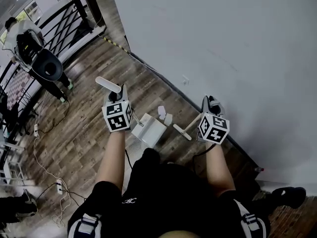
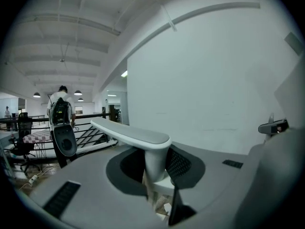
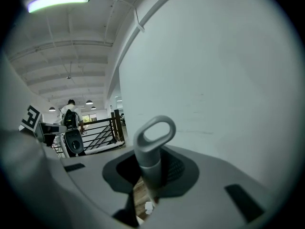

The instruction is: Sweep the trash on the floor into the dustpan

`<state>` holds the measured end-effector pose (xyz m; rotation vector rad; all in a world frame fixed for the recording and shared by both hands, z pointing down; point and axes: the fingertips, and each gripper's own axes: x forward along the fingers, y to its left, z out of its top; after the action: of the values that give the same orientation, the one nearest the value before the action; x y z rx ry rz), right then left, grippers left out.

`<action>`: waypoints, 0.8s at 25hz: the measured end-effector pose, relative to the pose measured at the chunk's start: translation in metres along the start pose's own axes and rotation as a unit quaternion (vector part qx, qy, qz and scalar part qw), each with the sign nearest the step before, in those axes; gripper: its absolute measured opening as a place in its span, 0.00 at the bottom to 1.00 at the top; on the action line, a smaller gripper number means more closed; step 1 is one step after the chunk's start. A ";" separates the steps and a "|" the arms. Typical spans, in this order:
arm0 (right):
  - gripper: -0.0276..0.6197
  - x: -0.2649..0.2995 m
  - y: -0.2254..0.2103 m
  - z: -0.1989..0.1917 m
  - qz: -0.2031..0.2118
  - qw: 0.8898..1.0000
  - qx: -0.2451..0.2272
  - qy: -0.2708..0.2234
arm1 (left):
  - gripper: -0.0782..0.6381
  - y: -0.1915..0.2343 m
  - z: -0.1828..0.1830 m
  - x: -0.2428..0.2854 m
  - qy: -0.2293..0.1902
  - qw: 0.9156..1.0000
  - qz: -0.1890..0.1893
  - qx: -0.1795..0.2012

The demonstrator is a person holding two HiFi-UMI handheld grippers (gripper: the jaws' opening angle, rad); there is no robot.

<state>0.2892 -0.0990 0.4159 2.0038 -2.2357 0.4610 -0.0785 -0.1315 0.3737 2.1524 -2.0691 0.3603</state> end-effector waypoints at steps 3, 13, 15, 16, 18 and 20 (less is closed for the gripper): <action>0.16 0.014 -0.006 -0.001 -0.017 1.000 0.002 0.002 | 0.23 0.007 0.004 0.023 -0.016 1.000 -0.002 -0.010; 0.15 0.061 -0.009 -0.018 -0.120 0.993 0.001 0.020 | 0.23 0.047 -0.015 0.145 0.016 0.998 -0.046 -0.036; 0.15 0.064 -0.007 -0.026 -0.143 0.989 0.004 0.031 | 0.23 0.057 -0.019 0.166 0.026 0.997 -0.056 -0.040; 0.15 0.065 -0.006 -0.031 -0.156 0.987 0.007 0.039 | 0.23 0.061 -0.022 0.176 0.030 0.997 -0.061 -0.041; 0.15 0.072 -0.006 -0.038 -0.179 0.982 0.016 0.053 | 0.23 0.072 -0.025 0.199 0.036 0.996 -0.068 -0.042; 0.15 0.081 -0.007 -0.043 -0.198 0.978 0.027 0.062 | 0.23 0.085 -0.025 0.224 0.037 0.996 -0.064 -0.044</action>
<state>0.2810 -0.1646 0.4801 2.2999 -1.7083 0.5836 -0.1586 -0.3446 0.4511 2.1720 -1.8604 0.3212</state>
